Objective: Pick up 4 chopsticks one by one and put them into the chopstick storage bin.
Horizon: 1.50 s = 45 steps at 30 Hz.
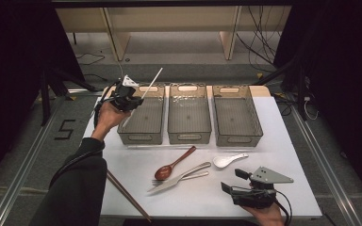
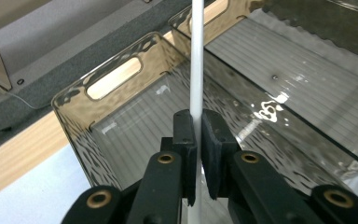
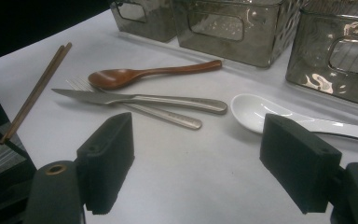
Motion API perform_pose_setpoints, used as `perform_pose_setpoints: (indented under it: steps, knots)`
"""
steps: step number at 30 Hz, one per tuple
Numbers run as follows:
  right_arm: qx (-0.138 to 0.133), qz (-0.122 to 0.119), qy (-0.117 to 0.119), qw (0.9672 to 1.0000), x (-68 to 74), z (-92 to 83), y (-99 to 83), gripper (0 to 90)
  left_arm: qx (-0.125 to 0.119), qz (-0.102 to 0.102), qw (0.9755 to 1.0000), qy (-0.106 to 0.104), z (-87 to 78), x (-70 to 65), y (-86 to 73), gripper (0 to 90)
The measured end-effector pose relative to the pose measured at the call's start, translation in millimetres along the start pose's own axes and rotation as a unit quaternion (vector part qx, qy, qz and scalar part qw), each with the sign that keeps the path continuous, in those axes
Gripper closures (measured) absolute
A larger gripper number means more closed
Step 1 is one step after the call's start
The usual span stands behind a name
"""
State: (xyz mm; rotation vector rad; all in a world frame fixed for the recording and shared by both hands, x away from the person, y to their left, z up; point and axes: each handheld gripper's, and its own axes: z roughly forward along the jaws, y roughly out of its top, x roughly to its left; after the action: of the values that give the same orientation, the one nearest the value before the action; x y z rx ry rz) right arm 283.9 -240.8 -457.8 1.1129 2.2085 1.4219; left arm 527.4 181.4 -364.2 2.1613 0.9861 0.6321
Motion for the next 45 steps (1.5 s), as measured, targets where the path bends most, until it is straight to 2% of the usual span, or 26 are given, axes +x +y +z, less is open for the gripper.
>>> perform_pose_setpoints:
  steps: [7,19,22,36,39,42,44,45]
  knots:
    - [0.001,0.000,0.001,1.0000,0.5,0.8,0.0,26.6,0.010,-0.016,0.9998,0.000,9.9,0.6,-11.5,84.2]
    - [0.002,0.001,0.001,1.0000,1.1,0.5,-0.2,26.6,0.031,-0.018,0.9993,0.009,23.5,1.3,-22.8,84.0]
    - [0.001,0.000,0.001,1.0000,1.0,0.5,-0.2,26.6,0.035,-0.029,0.9989,0.007,27.6,3.3,-27.0,84.0]
    - [0.003,0.002,0.002,1.0000,1.3,0.9,-0.5,26.6,0.046,-0.044,0.9979,0.003,32.3,6.1,-36.7,82.2]
    - [0.003,0.002,0.002,1.0000,1.0,1.0,-0.6,26.6,0.049,-0.038,0.9981,0.002,29.8,4.6,-34.9,70.1]
    - [0.004,0.002,0.002,1.0000,0.8,1.2,-0.7,26.6,0.043,-0.044,0.9980,-0.011,23.3,2.3,-29.8,58.6]
    - [0.003,0.001,0.002,1.0000,0.8,1.4,-0.7,26.7,0.043,-0.031,0.9981,-0.033,18.1,-1.9,-26.4,53.2]
    - [0.004,0.002,0.002,1.0000,1.0,1.5,-0.7,26.6,0.046,-0.021,0.9981,-0.034,15.6,-5.5,-24.5,49.6]
